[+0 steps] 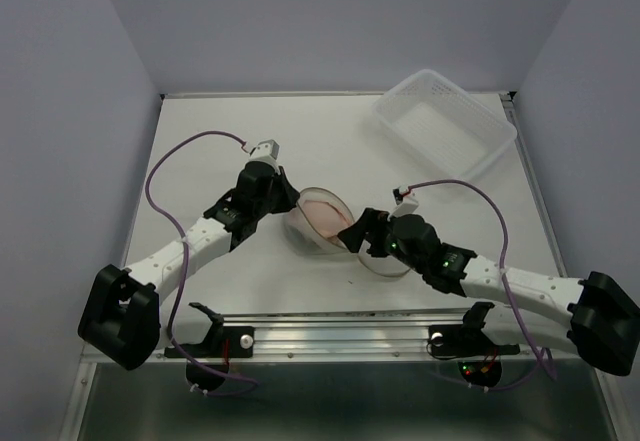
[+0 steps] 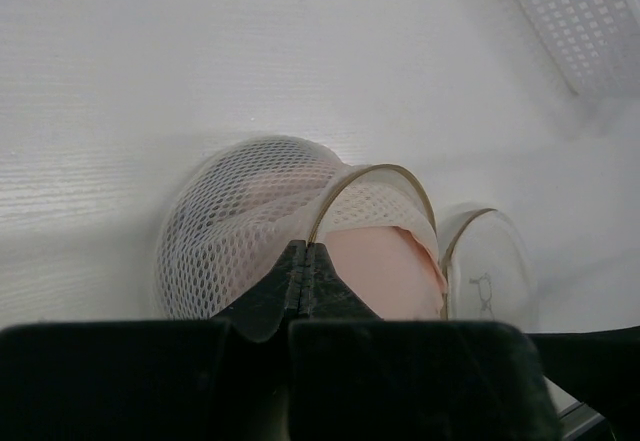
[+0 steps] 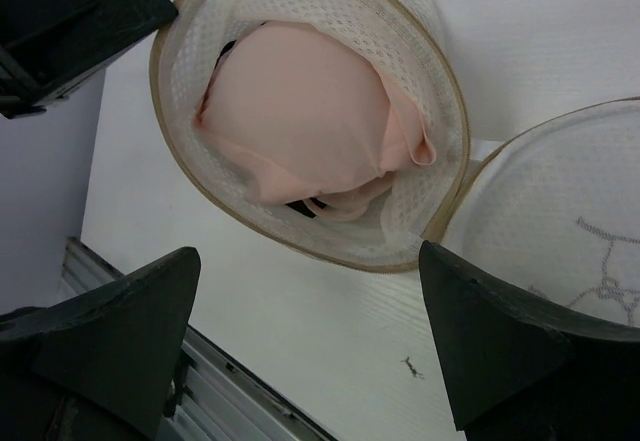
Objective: Unzip the laundry bag and remove the bra
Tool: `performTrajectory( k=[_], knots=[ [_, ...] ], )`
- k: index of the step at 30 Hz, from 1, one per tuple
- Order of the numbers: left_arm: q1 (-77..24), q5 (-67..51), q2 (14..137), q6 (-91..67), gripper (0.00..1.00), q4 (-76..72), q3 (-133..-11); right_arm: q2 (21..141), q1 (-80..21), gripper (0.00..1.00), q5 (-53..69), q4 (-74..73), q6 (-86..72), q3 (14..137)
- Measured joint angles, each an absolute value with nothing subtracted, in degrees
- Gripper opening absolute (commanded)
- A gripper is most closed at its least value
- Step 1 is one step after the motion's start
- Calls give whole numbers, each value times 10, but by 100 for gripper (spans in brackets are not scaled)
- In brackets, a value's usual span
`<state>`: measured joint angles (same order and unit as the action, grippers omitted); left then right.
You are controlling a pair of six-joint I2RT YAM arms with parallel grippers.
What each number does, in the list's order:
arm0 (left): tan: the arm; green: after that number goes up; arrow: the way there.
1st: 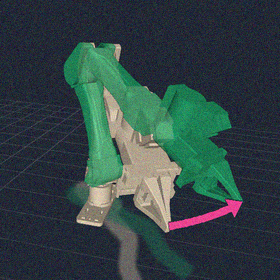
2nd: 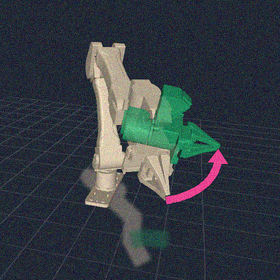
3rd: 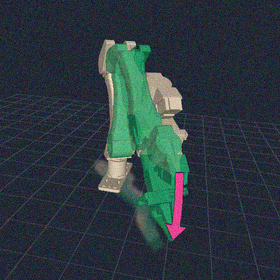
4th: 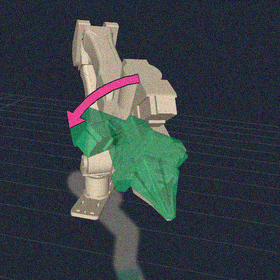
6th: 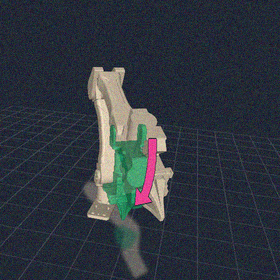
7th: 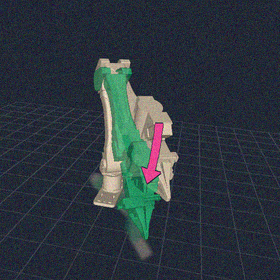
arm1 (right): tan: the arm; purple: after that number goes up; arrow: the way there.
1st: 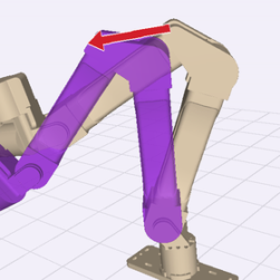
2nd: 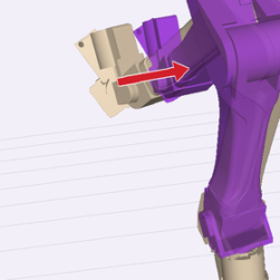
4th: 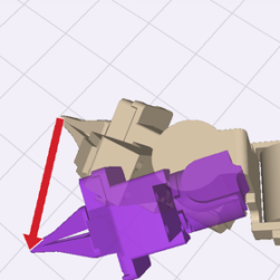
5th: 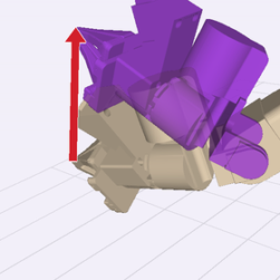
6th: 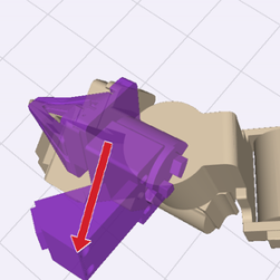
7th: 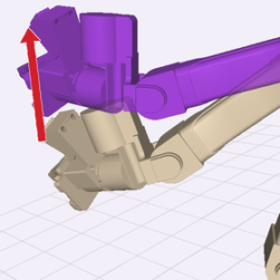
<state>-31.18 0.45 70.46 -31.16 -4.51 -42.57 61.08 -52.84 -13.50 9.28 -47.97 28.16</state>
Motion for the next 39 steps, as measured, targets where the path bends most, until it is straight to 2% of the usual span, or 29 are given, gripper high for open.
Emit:
performTrajectory(
  k=[12,30,33,36,37,39],
  knots=[
    [-316,3,700,-321,0,-50,-417,708,-528,96,-133,188,-529,281],
    [-325,2,688,-331,0,-57,-397,831,-518,91,-116,328,-545,285],
    [-328,2,688,-334,0,-61,-393,851,-516,86,-109,354,-544,289],
    [-330,2,687,-335,0,-61,-388,870,-513,75,-102,371,-549,295],
    [-330,2,686,-336,0,-62,-387,877,-511,63,-100,379,-550,296],
    [-331,2,684,-336,0,-62,-387,886,-510,49,-94,383,-548,298]
  ],
)
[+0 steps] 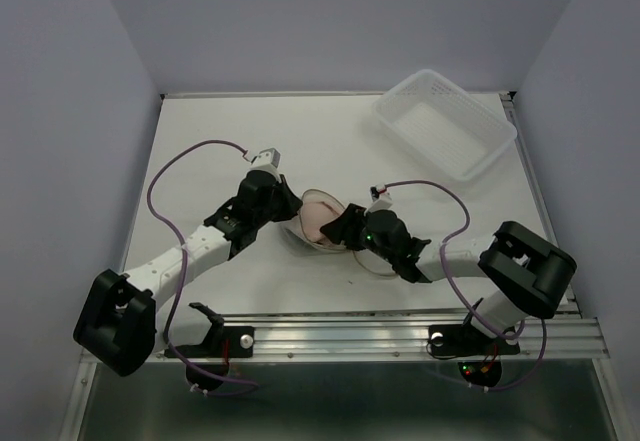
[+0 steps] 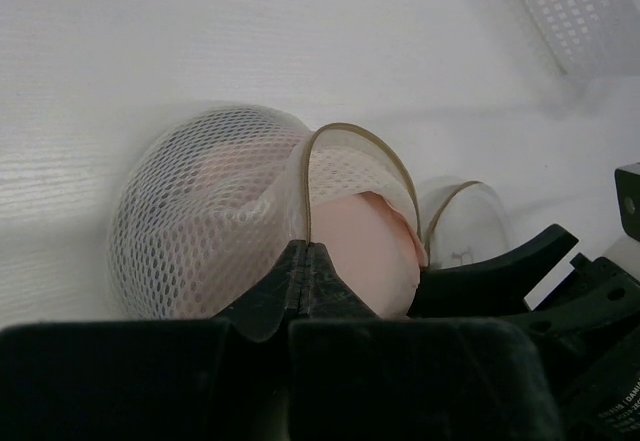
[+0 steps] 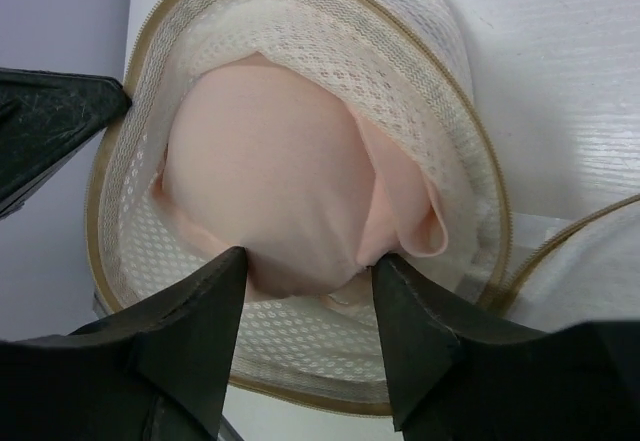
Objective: Unzip the laundry bag and remove the bra
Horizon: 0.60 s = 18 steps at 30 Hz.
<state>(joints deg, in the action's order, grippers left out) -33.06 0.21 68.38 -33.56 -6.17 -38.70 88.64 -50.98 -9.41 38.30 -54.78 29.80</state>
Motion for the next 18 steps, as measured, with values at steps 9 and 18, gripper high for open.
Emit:
performTrajectory(
  k=[9,18],
  knots=[
    [-331,14,680,-344,0,-65,-380,825,-508,1,-88,363,-506,300],
    [-331,34,684,-357,0,-67,-374,724,-507,1,-80,277,-426,351]
  ],
)
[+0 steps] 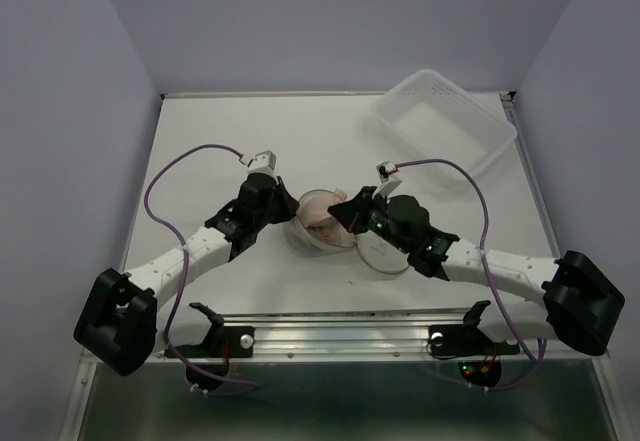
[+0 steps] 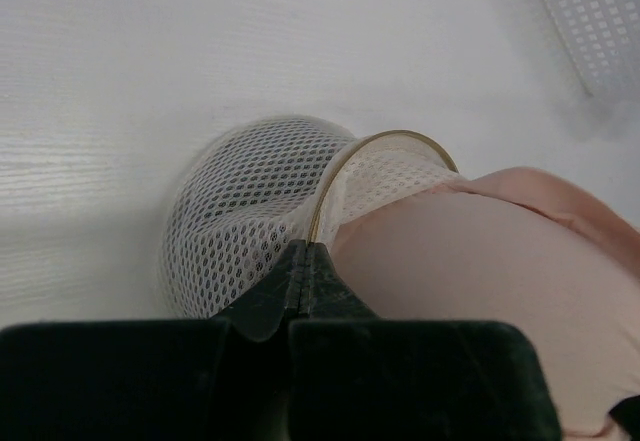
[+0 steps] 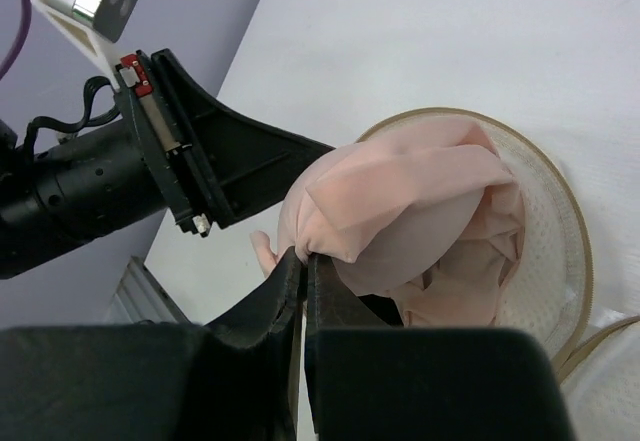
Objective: Unzip the laundry bag and remove the bra
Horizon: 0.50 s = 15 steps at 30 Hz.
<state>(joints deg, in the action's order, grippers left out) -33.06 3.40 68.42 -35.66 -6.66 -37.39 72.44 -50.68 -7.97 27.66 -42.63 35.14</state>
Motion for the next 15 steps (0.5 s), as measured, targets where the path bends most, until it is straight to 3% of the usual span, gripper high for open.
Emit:
performTrajectory(
  k=[15],
  knots=[
    [-328,60,687,-356,0,-59,-374,662,-507,1,-62,160,-341,392]
  ],
)
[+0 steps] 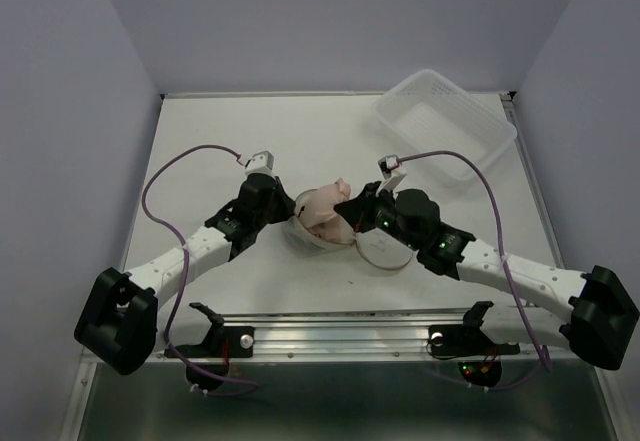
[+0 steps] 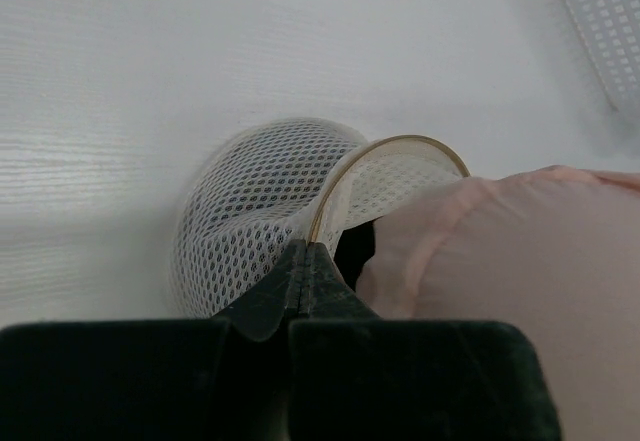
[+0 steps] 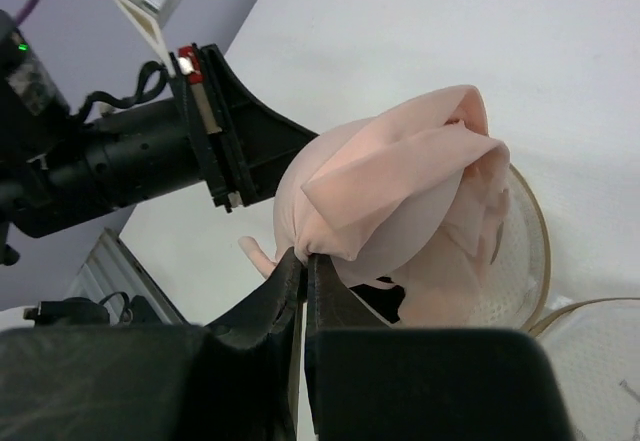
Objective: Unzip the laundry bag and remove the bra
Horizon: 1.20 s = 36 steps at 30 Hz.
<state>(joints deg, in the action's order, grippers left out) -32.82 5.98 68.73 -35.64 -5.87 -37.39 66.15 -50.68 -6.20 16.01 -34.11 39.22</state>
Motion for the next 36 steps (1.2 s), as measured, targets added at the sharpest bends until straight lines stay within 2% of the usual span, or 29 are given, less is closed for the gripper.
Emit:
performTrajectory(
  k=[11,21,29,36],
  knots=[
    [-305,63,696,-354,0,-56,-374,596,-506,1,-75,95,-284,472],
    [-302,63,696,-351,0,-56,-374,605,-481,1,-161,59,-190,609],
    [-299,61,694,-350,0,-55,-374,672,-342,1,-189,59,-138,694],
    [-298,60,678,-349,0,-55,-374,748,-210,1,-162,56,-142,748]
  ],
)
